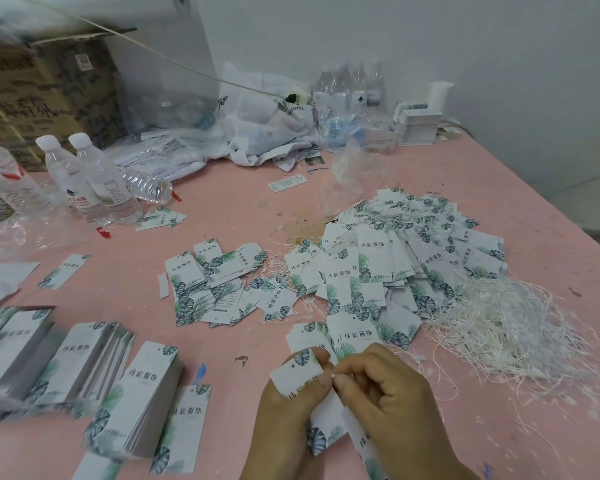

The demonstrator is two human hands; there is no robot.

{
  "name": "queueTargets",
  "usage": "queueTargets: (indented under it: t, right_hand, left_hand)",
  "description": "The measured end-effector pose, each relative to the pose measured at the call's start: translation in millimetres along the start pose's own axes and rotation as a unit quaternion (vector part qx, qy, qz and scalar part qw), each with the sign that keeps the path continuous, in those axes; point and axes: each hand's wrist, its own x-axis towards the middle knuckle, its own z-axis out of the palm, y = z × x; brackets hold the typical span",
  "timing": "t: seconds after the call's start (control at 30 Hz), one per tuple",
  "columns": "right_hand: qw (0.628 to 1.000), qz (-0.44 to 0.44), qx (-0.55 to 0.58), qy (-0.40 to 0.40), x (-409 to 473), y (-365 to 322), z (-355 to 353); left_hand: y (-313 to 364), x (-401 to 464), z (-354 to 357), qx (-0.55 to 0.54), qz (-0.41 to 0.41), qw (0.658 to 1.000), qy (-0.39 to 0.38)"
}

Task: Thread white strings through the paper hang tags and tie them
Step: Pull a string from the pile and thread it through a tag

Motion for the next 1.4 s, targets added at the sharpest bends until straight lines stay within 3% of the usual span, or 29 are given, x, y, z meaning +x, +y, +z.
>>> queueTargets:
  t: [0.13, 0.27, 0.43, 0.67, 0.8, 1.0, 1.4]
  right_hand:
    - [1.000, 0.018, 0.012, 0.023, 0.4, 0.6, 1.3]
    - [0.999, -0.017, -0.005, 0.035, -0.5, -3.0, 4.8]
    - [0.998, -0.019, -0.040, 0.038, -1.4, -2.5, 6.6]
    - [0.996, -0.010, -0.074, 0.054, -1.1, -0.6, 6.4]
    - [0.998, 0.031, -0.024, 0.043, -0.5, -0.6, 5.3]
    - [0.971, 0.182, 0.153, -0.031, 4.5, 1.4, -1.3]
    - [0.969, 0.180, 0.164, -0.043, 8.4, -5.5, -5.6]
  left_hand:
    - [-5.4, -0.1, -6.9, 0.092, 0.042, 0.995, 0.016]
    - [-11.7, -5.0, -7.1, 0.229, 0.098, 0.968, -0.027]
    - [-22.9, 0.3, -13.9, 0.239, 0.122, 0.962, -0.053]
    - [-29.0, 0.1, -16.0, 0.254, 0.109, 0.961, -0.030]
    - [-22.0, -5.6, -12.7, 0.276, 0.112, 0.953, -0.054]
    - [-15.4, -10.8, -4.6, 0.290, 0.121, 0.948, -0.048]
    - [-9.4, -13.6, 0.5, 0.319, 0.116, 0.940, -0.037]
